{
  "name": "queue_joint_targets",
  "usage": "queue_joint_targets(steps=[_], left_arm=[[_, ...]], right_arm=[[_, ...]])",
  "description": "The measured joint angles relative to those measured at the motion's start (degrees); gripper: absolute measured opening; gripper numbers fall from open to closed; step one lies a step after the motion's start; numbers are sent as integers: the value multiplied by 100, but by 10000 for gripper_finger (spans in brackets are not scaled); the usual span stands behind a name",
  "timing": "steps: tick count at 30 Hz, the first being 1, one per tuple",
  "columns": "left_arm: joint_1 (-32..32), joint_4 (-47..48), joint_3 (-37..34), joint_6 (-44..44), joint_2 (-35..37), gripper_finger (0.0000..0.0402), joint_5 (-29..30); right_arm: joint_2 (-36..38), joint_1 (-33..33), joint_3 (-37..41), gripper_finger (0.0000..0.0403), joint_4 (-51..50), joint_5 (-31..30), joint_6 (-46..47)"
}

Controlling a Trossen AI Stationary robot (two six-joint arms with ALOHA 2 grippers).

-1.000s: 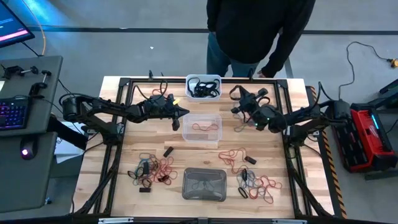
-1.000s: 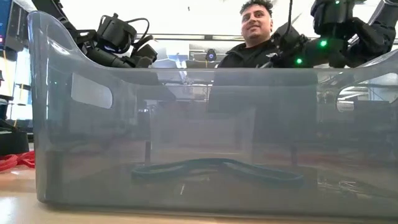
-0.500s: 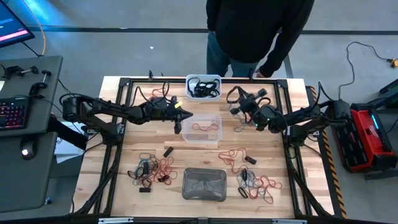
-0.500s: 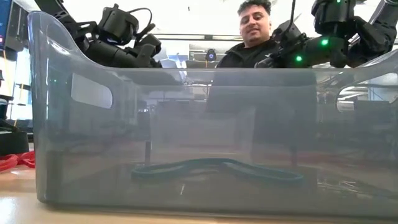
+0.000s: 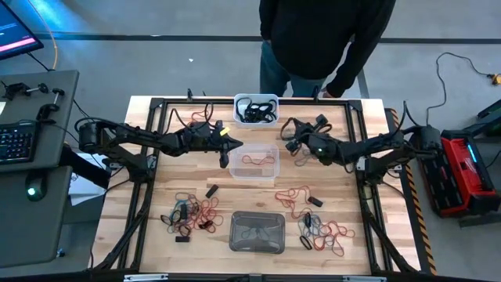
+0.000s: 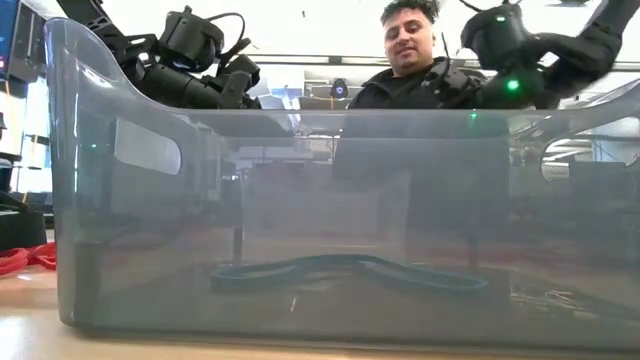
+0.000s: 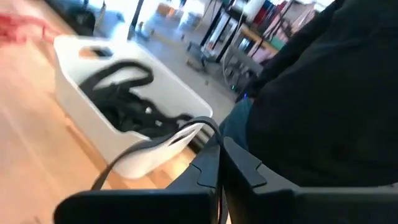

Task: Sort rubber bands into baskets
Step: Put the black rubber band into the white bin

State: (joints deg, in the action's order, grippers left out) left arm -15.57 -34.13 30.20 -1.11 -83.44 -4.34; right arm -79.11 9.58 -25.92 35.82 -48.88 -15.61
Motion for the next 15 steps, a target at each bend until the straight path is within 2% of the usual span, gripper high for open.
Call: queue_joint_targets(steps=[4,10,15], left_arm=[[0,2,0,65,-2,0,68],[-9,2,0,71,0,0,225],[-9,11,0,73,-1,0,230]], right_arm=[[0,207,-504,0,-958,1,6],[0,293,-670,0,-765,158,-900],[2,229,-541,0,-1007,380,-998]])
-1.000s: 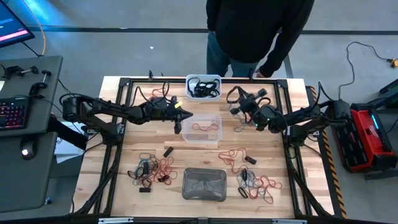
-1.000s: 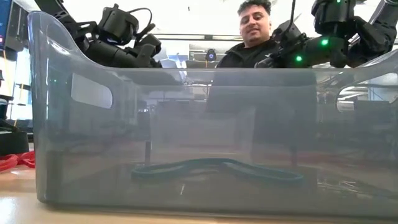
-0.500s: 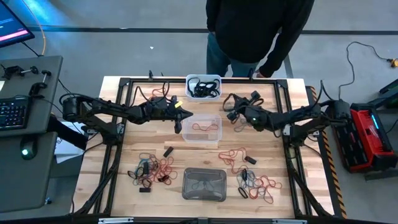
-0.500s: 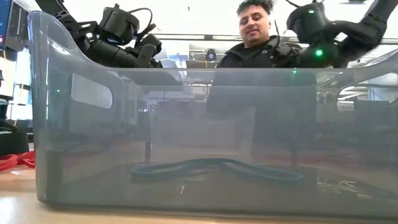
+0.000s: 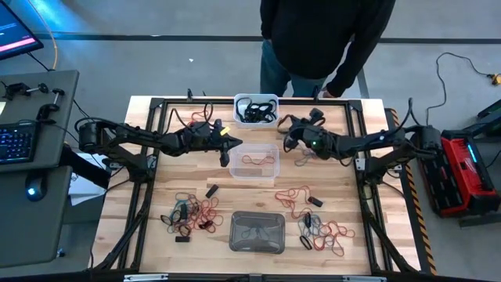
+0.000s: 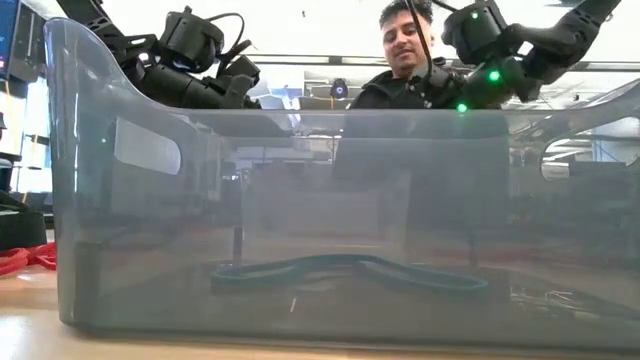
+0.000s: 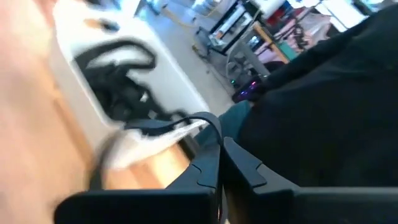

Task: Sort rubber bands into baskets
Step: Put the black rubber band into the white bin

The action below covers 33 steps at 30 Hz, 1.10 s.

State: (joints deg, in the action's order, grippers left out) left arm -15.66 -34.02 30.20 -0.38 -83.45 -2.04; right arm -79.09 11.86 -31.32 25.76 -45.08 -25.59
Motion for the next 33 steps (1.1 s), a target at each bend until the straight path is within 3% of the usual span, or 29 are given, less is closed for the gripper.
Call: queue_joint_targets(steps=[9,16,20,27,33], left_arm=[[0,239,0,59,1,0,423],[2,280,0,59,1,0,426],[2,286,0,59,0,0,426],[2,291,0,59,0,0,426],[2,291,0,59,1,0,426]], right_arm=[[-2,-601,602,0,36,116,-1206],[-1,-1209,679,0,-403,-96,-1236],[-2,-1496,679,0,-896,-76,-575],[-1,-1833,679,1,-1987,506,1313],[0,-1942,663,50,-2652,925,2413]])
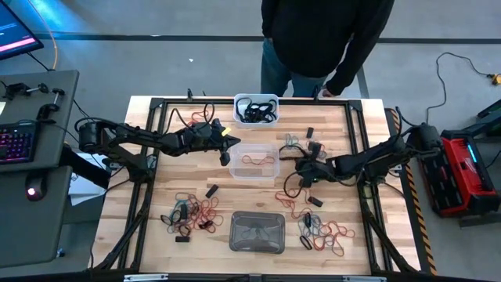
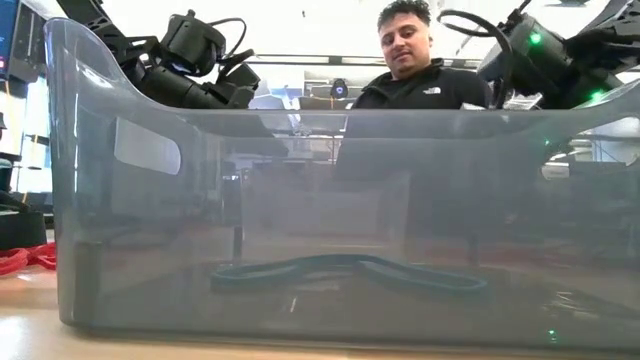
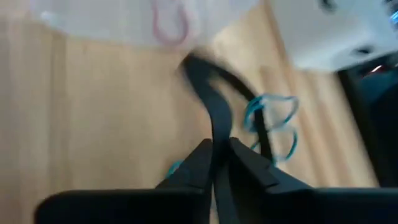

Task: Sort rubber bands into baskets
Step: Put the black rubber band into the white bin

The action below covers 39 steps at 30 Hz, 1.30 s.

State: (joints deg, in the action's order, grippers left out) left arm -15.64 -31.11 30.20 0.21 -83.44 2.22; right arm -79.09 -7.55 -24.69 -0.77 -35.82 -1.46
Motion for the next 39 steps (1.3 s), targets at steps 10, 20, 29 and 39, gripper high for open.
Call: queue_joint_targets(steps=[10,20,29,39], left_arm=[[0,0,0,-1,-1,0,-2],[0,2,0,-2,0,0,-2],[0,0,0,-4,0,0,-2],[0,36,0,-4,0,0,-2]], right_arm=[[-1,26,-684,168,-1459,791,1000],[0,859,-1687,178,-2080,1406,2168],[0,2277,-1721,178,-1555,2064,2818],[-924,2593,-1724,178,-852,2386,2997]])
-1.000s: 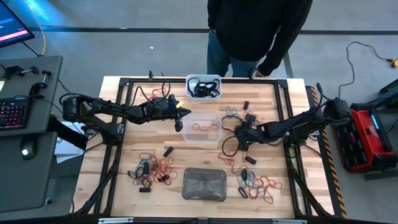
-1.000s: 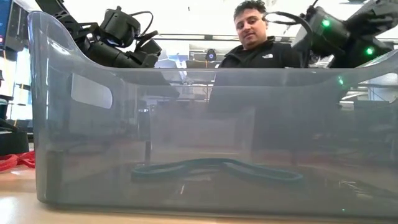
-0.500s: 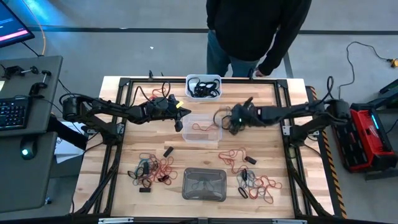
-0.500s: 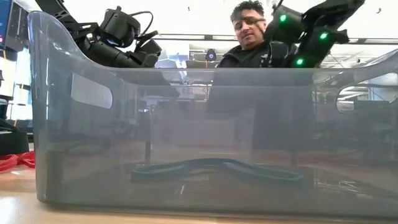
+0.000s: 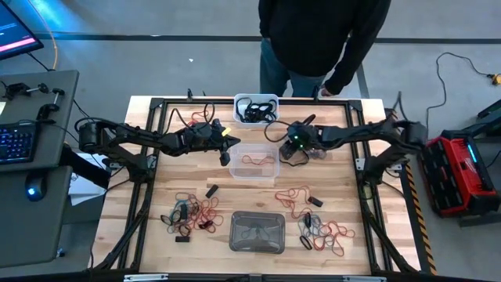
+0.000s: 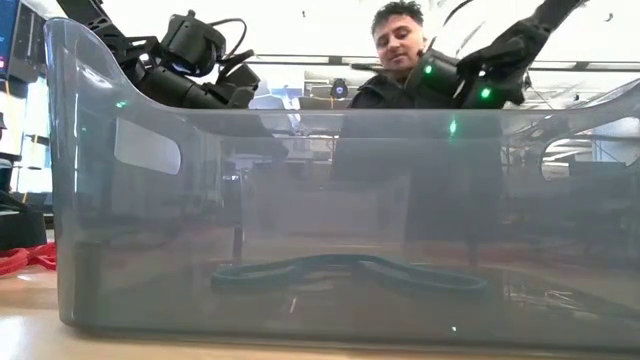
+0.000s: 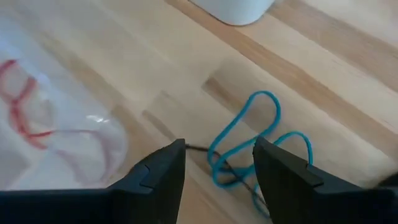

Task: Sort rubber bands into baskets
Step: Put the black rubber band into the white bin

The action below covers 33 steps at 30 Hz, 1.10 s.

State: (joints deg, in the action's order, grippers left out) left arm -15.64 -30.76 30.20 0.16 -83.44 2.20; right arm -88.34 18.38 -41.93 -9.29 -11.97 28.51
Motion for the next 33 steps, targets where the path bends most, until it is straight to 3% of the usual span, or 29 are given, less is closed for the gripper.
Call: queue_joint_targets(steps=[12,19,28,33], left_arm=[[0,80,1,0,0,0,0],[-2,96,2,2,0,0,-1],[0,96,2,2,-2,0,0],[-2,96,2,4,-1,0,0]], right_arm=[[-733,407,-2,163,657,-41,-204],[-760,451,-2,18,878,-41,-802],[103,129,-2,3,869,48,-1051],[766,-121,-2,1,484,-188,-1043]])
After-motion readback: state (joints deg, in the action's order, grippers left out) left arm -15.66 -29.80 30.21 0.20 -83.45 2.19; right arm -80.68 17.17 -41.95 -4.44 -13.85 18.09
